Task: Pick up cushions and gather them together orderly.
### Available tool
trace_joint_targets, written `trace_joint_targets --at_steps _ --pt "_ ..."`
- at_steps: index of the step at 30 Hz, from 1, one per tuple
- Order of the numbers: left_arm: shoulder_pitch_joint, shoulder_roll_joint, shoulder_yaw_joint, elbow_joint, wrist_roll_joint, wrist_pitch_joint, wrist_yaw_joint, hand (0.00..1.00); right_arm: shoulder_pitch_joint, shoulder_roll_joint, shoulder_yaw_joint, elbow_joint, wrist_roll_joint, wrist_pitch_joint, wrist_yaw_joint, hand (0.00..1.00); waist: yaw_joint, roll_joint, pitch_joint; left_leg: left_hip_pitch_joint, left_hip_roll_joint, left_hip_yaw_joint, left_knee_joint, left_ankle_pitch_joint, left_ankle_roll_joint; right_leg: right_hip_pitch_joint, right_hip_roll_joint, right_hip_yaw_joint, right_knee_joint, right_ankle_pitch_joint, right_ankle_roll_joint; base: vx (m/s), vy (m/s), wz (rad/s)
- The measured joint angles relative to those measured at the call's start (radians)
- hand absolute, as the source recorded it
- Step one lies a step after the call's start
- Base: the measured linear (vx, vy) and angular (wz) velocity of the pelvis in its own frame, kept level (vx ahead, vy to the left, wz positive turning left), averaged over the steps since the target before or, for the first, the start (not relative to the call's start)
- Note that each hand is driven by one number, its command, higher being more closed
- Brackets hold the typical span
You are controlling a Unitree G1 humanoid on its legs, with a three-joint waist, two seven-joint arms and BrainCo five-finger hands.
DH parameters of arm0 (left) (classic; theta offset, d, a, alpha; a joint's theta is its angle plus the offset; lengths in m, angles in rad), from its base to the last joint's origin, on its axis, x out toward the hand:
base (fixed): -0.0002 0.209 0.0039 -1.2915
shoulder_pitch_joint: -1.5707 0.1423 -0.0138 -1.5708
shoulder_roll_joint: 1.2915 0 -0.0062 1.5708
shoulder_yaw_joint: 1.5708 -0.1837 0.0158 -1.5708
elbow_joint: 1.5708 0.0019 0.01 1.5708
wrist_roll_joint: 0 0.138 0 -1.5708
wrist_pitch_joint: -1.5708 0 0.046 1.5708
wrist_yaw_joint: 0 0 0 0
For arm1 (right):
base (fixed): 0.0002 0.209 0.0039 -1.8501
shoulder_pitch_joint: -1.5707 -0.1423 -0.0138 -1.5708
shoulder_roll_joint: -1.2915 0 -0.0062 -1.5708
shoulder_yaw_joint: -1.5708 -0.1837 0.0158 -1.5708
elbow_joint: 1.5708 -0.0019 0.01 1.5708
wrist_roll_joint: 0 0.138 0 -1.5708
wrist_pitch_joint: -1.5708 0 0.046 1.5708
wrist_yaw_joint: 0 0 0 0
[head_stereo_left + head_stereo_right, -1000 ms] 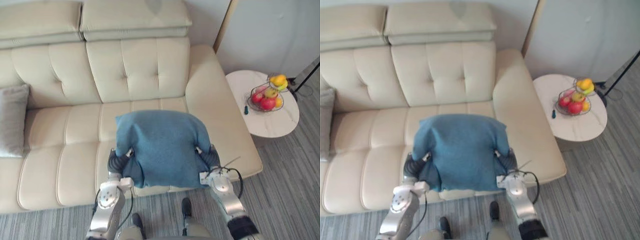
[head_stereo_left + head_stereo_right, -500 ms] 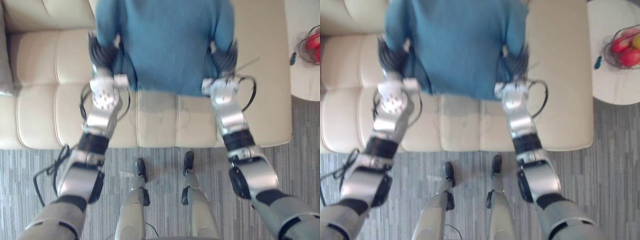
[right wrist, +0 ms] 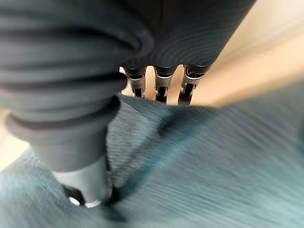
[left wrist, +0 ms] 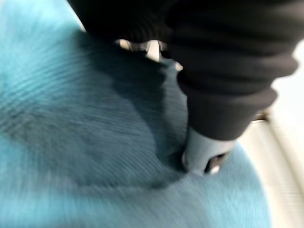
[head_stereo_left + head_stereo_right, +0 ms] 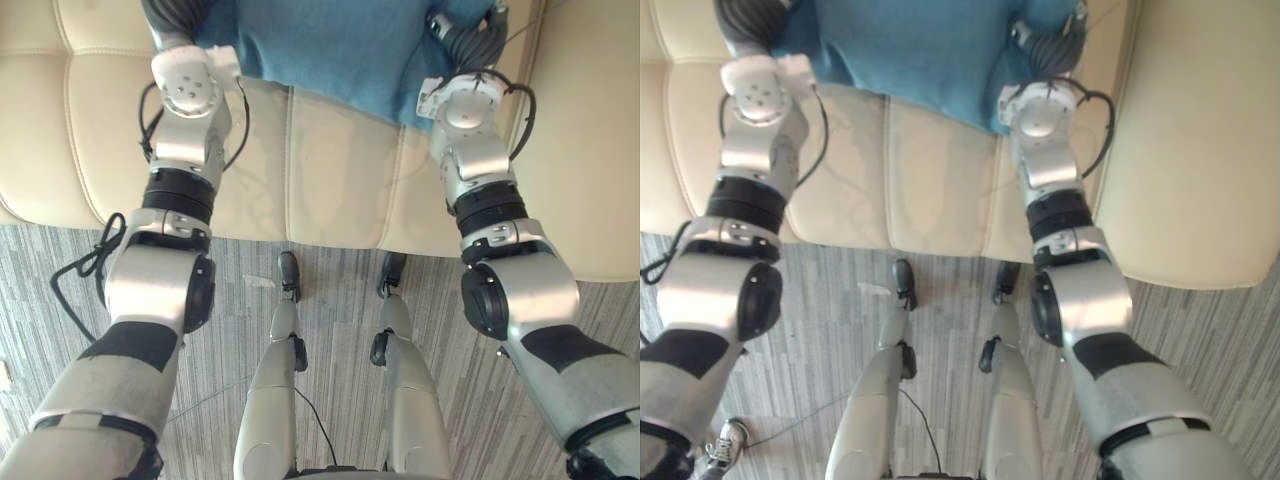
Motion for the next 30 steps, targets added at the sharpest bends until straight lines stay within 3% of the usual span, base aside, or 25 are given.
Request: trace_joint_targets --at_steps 5,10,15,19,23,30 --pt "0.108 -0.034 0.032 -0.059 0.0 -0.007 -0.018 0.0 0.072 -0.009 0.032 -0.093 0.002 -0.006 0.022 0.0 -0.001 0.0 0.001 0.012 0.001 0.013 0.0 0.0 0.0 0.01 -0.003 0.002 0.0 0.0 0.0 0.02 0.058 -0.03" --pt "0.342 -0.054 0.039 -0.197 -0.024 -0.011 -0.042 0.0 0.273 -0.01 0.036 -0.277 0.006 -0.021 0.039 0.0 0.005 0.0 0.001 0.078 0.003 0.028 0.0 -0.001 -0.002 0.068 -0.002 0.011 0.001 -0.003 0.003 0.02 0.031 -0.08" --pt "0.609 -0.052 0.039 -0.426 -0.094 -0.051 -0.084 0.0 0.573 -0.074 0.033 -0.532 0.048 -0.069 0.121 0.0 0.018 0.0 0.001 0.161 0.011 0.025 0.016 -0.022 -0.022 0.125 -0.003 0.012 0.077 -0.08 0.011 -0.01 -0.006 0.0" --pt "0.818 -0.061 0.072 -0.547 -0.152 -0.08 -0.122 0.0 0.809 -0.078 0.023 -0.669 0.047 -0.085 0.181 0.0 0.028 0.0 0.0 0.229 0.026 0.024 0.022 -0.042 -0.028 0.171 0.009 0.011 0.131 -0.122 0.009 -0.02 -0.046 -0.04" --pt "1.048 -0.124 0.079 -0.594 -0.18 -0.088 -0.168 0.0 1.053 -0.027 0.017 -0.739 0.045 -0.094 0.239 0.0 0.033 0.0 -0.024 0.3 0.036 0.022 0.043 -0.071 -0.035 0.241 0.017 0.002 0.159 -0.157 0.006 0.02 -0.054 0.0" --pt "1.399 -0.243 0.071 -0.553 -0.154 -0.067 -0.31 0.0 1.396 0.093 0.016 -0.687 0.024 -0.107 0.4 0.0 0.033 0.005 -0.177 0.445 0.058 0.027 0.057 -0.123 -0.041 0.397 0.043 -0.003 0.145 -0.195 0.01 0.08 -0.048 -0.04"
